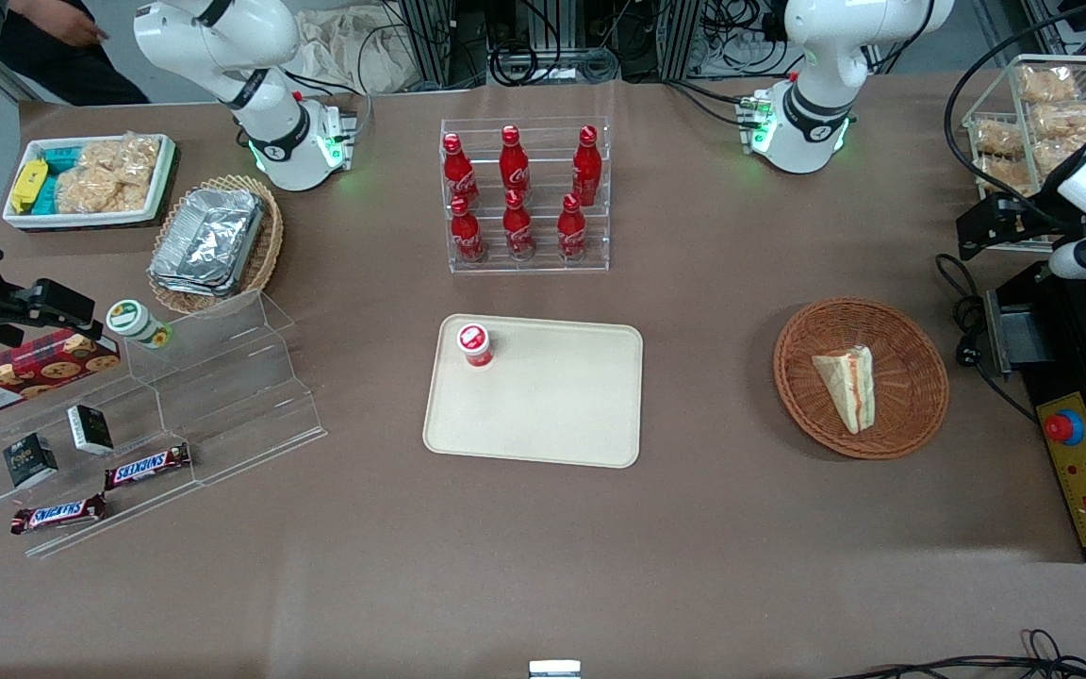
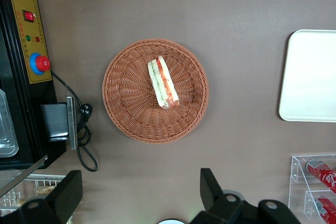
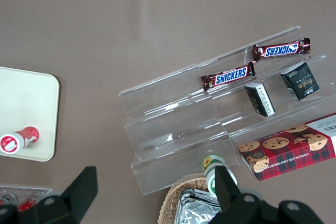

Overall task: Place sandwich from basket to tray
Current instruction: 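Move the left gripper down over the sandwich in the wicker basket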

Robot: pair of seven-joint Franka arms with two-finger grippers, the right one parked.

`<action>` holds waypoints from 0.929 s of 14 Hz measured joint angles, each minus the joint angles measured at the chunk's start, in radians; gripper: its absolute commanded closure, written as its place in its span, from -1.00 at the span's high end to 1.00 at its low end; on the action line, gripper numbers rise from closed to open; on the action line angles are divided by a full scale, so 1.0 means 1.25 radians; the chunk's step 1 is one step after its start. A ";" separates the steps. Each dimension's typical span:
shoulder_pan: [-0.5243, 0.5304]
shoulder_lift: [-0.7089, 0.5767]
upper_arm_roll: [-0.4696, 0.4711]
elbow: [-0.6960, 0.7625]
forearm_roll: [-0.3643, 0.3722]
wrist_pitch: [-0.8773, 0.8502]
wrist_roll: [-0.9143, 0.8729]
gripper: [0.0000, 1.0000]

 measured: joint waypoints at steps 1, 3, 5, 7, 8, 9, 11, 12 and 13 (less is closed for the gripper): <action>0.000 0.000 0.000 0.001 0.000 0.000 -0.001 1.00; 0.000 -0.001 0.000 0.002 0.000 0.000 -0.012 1.00; 0.000 0.000 0.000 0.001 0.000 -0.001 -0.030 1.00; 0.000 0.004 0.000 -0.008 0.000 -0.006 -0.041 1.00; 0.000 0.010 0.000 -0.017 0.000 -0.007 -0.049 1.00; 0.000 0.021 0.000 -0.024 0.000 -0.007 -0.062 1.00; 0.000 0.064 0.000 -0.033 0.000 -0.005 -0.112 1.00; 0.001 0.093 0.000 -0.035 0.000 0.003 -0.134 1.00; 0.002 0.125 0.001 -0.036 0.000 0.020 -0.151 1.00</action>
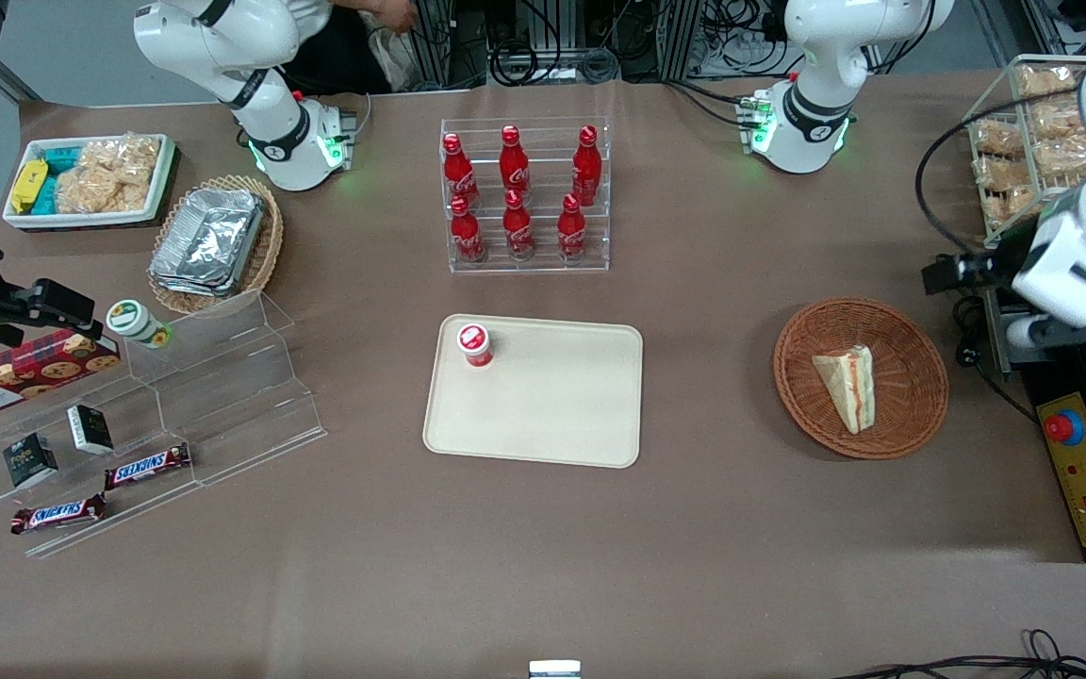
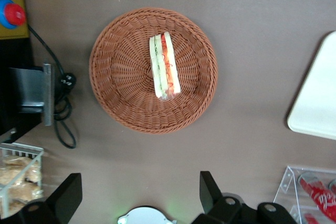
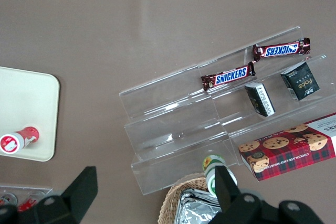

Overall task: Place sandwich from basket to tray
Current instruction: 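Move the left gripper down over the sandwich in the wicker basket, then close the left gripper on the wrapped sandwich wedge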

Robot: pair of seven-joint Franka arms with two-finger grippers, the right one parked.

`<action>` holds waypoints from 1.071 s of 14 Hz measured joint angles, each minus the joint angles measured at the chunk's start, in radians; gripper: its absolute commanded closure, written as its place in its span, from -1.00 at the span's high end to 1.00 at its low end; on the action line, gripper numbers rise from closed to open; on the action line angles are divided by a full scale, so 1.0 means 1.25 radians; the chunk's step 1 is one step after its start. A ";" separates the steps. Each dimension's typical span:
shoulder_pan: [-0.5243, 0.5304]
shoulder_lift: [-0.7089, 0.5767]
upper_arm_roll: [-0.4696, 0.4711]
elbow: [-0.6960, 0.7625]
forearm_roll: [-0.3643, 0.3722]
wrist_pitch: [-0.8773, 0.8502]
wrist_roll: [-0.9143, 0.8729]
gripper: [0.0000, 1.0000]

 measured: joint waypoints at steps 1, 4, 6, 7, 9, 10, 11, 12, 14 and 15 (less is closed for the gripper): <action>0.000 0.030 0.000 -0.003 0.000 0.025 -0.018 1.00; 0.000 0.086 0.001 -0.083 0.000 0.186 -0.088 1.00; 0.000 0.103 0.001 -0.175 -0.004 0.295 -0.126 1.00; 0.000 0.113 0.001 -0.208 -0.006 0.329 -0.138 1.00; 0.001 0.142 0.003 -0.242 -0.008 0.370 -0.147 1.00; 0.001 0.156 0.004 -0.251 -0.008 0.388 -0.148 1.00; 0.001 0.168 0.005 -0.261 -0.008 0.411 -0.149 1.00; 0.001 0.177 0.005 -0.273 -0.008 0.438 -0.149 1.00; 0.002 0.189 0.005 -0.301 -0.008 0.484 -0.150 1.00; 0.007 0.192 0.005 -0.313 -0.009 0.502 -0.152 0.99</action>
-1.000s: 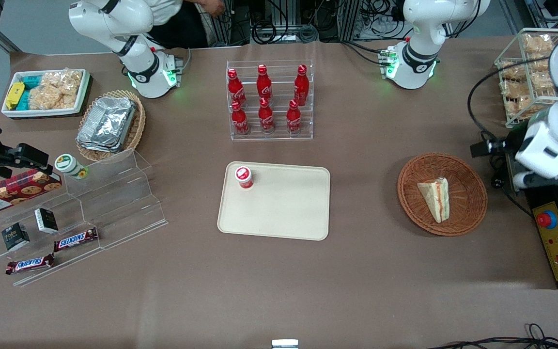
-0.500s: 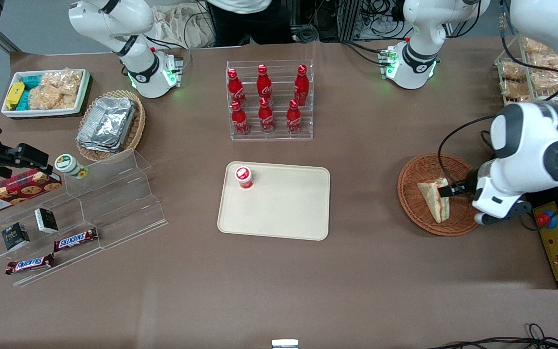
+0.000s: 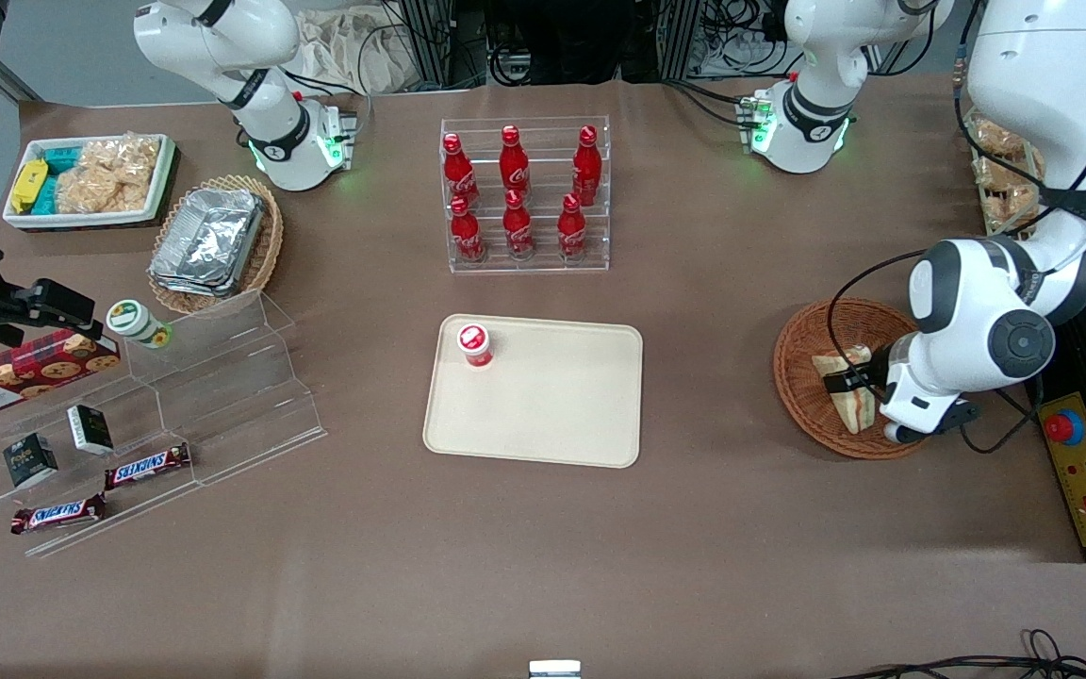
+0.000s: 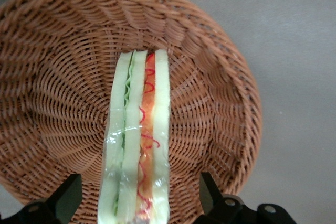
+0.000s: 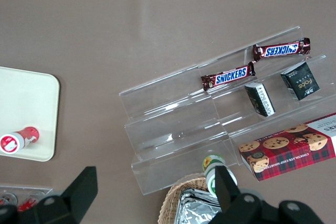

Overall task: Place sandwich from basket to tray
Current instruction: 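Close the left gripper on the wrapped sandwich wedge, then lift the sandwich and carry it over the cream tray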

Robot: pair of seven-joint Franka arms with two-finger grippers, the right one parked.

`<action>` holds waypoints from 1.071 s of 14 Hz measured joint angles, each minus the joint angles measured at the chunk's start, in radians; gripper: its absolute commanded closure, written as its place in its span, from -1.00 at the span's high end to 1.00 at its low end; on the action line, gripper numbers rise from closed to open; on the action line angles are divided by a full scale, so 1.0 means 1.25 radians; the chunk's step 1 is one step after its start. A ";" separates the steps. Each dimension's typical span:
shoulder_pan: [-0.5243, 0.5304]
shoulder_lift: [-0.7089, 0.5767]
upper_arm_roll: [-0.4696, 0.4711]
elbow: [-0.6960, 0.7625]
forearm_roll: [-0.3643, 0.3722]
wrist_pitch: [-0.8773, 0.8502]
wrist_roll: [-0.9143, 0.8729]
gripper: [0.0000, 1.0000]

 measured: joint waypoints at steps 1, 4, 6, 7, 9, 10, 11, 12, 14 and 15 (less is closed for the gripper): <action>0.008 0.003 0.000 -0.011 0.000 0.015 0.000 0.85; 0.020 0.006 0.001 -0.029 0.000 0.034 0.000 -0.02; 0.019 0.006 0.000 -0.029 0.000 0.034 0.000 -0.21; 0.019 0.006 -0.001 -0.029 0.000 0.034 0.000 -0.24; 0.019 0.003 -0.003 -0.023 0.000 0.030 0.000 -0.29; 0.019 -0.002 -0.004 -0.013 0.000 0.016 0.001 -0.30; 0.019 -0.011 -0.007 0.007 0.000 -0.015 0.001 -0.30; 0.017 -0.025 -0.010 0.039 0.000 -0.063 0.002 -0.30; 0.014 -0.066 -0.026 0.120 0.000 -0.177 0.010 -0.30; 0.013 -0.089 -0.041 0.168 0.000 -0.242 0.011 -0.30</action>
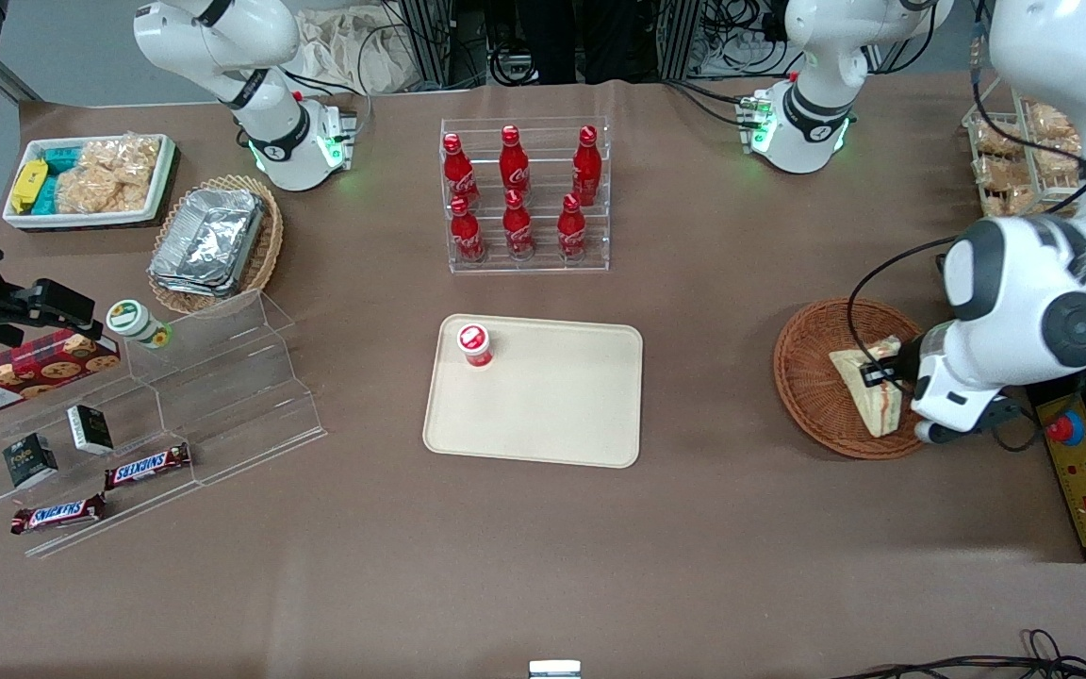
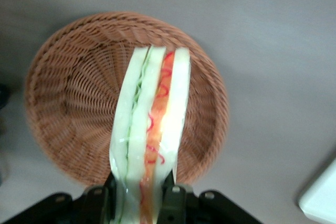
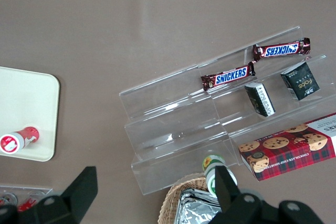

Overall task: Place sandwich from basket to tray
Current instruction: 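Lift the sandwich and carry it over the cream tray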

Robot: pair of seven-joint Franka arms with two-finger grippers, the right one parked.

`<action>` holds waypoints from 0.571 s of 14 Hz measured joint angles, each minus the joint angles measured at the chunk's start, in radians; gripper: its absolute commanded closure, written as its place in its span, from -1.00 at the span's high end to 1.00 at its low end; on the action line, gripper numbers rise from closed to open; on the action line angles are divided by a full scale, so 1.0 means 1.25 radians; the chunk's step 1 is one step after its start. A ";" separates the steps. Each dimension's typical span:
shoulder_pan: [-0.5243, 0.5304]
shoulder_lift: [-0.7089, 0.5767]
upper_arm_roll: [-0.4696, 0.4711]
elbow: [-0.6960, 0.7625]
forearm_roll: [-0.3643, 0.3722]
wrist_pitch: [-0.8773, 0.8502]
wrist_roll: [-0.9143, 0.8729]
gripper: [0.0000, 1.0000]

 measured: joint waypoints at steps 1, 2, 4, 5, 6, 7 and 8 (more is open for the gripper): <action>-0.001 -0.023 -0.016 0.049 0.000 -0.068 0.000 -0.31; -0.003 -0.044 -0.034 0.104 -0.001 -0.138 0.000 -0.33; -0.005 -0.070 -0.071 0.221 -0.007 -0.269 0.000 -0.33; -0.006 -0.075 -0.087 0.283 -0.016 -0.324 0.000 -0.33; -0.006 -0.079 -0.099 0.338 -0.032 -0.364 0.000 -0.33; -0.006 -0.081 -0.112 0.382 -0.053 -0.393 -0.002 -0.33; -0.006 -0.082 -0.126 0.412 -0.074 -0.407 -0.011 -0.34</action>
